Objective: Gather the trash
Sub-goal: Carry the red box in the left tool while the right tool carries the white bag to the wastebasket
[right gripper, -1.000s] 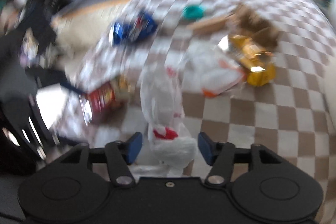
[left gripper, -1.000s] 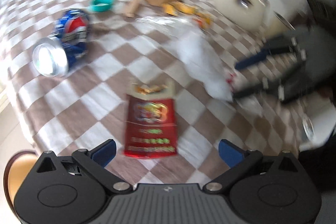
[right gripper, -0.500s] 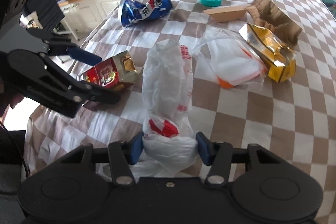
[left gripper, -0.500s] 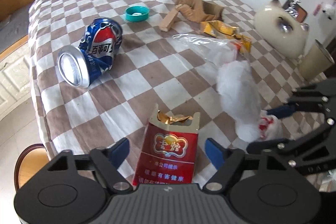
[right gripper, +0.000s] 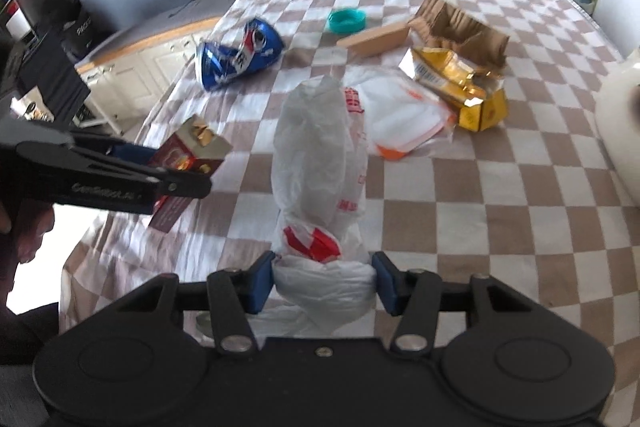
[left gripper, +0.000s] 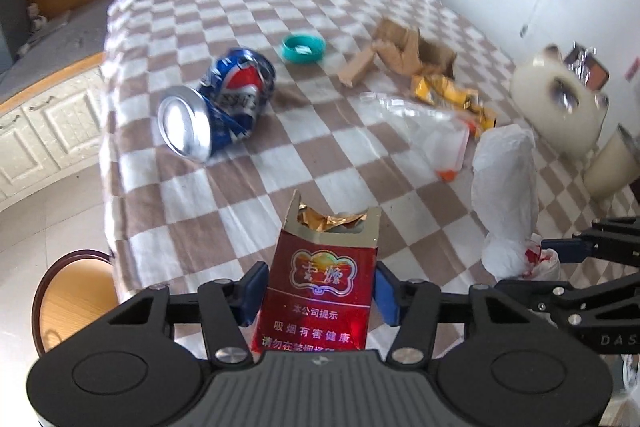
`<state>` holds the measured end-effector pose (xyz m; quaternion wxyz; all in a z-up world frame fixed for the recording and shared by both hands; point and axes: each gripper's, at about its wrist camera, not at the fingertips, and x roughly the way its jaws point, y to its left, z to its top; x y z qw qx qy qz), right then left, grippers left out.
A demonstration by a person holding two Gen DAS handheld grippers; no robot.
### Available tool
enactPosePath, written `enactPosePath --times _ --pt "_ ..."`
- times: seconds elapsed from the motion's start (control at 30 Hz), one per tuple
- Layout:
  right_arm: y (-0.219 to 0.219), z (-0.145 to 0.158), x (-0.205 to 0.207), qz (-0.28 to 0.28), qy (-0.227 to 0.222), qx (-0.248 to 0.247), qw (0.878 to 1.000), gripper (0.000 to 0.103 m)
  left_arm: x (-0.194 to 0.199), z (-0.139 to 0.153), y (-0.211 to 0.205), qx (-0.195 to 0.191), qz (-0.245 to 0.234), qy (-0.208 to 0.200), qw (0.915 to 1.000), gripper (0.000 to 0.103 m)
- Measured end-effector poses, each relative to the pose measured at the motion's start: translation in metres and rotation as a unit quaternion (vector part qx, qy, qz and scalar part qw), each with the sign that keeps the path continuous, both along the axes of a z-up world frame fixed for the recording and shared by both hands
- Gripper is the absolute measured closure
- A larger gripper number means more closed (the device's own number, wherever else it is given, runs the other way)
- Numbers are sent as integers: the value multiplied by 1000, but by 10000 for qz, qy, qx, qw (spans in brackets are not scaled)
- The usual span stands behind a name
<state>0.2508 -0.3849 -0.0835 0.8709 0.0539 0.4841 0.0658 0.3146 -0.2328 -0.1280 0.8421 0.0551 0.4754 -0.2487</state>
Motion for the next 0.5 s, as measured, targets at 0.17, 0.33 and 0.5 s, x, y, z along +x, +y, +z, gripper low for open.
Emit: enactPosePath --times 0.17,0.33,0.5 --pt "0 21 -3 -166 -344 -108 9992 50 -15 22 12 -159 298 -293 9990 47" --pt "4 44 -3 -211 -699 -116 9973 50 -27 44 28 -378 563 -527 9963 48" --pt "15 66 1 -144 -963 -118 9952 50 -38 64 49 -515 828 -723 9926 48"
